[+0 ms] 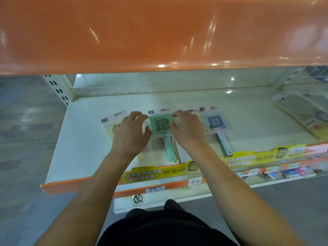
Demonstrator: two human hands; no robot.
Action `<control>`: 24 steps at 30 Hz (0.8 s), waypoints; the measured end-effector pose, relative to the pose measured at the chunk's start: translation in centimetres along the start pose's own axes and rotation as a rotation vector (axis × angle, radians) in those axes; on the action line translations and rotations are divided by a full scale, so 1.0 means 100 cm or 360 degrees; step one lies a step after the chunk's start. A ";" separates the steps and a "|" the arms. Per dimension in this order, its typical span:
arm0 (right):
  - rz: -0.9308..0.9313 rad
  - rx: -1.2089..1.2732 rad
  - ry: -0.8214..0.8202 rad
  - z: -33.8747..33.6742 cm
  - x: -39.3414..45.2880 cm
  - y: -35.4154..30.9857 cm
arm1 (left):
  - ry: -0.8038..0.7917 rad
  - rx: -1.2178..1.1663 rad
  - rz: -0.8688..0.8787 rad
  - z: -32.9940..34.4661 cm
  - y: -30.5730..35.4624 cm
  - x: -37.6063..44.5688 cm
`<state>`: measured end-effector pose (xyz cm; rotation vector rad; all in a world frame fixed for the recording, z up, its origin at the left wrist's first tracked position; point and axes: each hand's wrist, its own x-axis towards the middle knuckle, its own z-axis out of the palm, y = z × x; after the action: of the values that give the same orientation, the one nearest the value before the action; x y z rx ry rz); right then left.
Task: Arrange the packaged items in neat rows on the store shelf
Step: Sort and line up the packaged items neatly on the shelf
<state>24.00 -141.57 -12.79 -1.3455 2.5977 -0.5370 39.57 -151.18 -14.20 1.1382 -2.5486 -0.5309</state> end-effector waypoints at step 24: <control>0.0060 -0.0122 -0.0188 -0.037 0.010 0.099 | -0.0131 0.0095 -0.0089 0.044 0.070 0.014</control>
<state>14.81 -136.23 -13.21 -1.3057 2.5657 -0.3446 32.31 -146.93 -14.82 1.2356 -2.6255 -0.5290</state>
